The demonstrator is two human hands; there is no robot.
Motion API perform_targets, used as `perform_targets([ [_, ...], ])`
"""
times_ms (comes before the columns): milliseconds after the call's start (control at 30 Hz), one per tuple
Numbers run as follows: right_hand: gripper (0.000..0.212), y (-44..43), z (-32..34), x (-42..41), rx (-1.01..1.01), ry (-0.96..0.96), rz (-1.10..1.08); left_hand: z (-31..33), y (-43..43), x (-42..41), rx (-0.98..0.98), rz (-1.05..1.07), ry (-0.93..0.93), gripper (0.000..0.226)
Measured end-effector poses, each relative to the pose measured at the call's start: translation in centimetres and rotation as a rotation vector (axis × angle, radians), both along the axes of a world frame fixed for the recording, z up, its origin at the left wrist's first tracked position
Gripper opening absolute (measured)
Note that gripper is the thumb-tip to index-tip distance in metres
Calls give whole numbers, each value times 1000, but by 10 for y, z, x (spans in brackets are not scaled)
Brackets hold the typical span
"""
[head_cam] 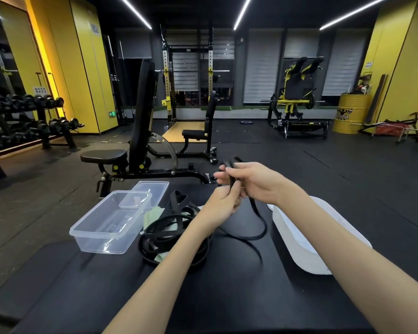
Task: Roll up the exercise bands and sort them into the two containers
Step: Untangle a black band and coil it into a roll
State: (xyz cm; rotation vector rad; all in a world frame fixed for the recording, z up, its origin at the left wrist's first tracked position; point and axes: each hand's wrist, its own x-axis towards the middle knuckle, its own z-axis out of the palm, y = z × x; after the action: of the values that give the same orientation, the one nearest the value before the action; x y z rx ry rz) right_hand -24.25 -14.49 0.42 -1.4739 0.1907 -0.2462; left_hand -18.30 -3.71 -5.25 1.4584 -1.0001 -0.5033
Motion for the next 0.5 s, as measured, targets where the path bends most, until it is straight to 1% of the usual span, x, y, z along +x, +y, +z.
perform_targets([
  [100, 14, 2, 5, 2, 9, 2, -79, 2, 0, 3, 0, -11, -56, 33],
  [200, 13, -4, 11, 6, 76, -88, -131, -9, 10, 17, 58, 21, -182, 24],
  [267, 9, -8, 14, 8, 87, -130, -192, -19, 19, 28, 145, 70, -306, 26],
  [333, 9, -10, 12, 10, 118, -148, -230, -23, 24, 34, 173, 133, -349, 29],
  [400, 12, -9, 5, 12, 144, -123, -180, -19, 23, 35, 130, 208, -324, 32],
  [433, 14, -7, 2, 11, 140, -79, -115, -14, 19, 35, 107, 227, -309, 32],
  [500, 18, 0, -4, 10, 69, 20, 28, 1, 11, 30, 87, 218, -291, 33],
])
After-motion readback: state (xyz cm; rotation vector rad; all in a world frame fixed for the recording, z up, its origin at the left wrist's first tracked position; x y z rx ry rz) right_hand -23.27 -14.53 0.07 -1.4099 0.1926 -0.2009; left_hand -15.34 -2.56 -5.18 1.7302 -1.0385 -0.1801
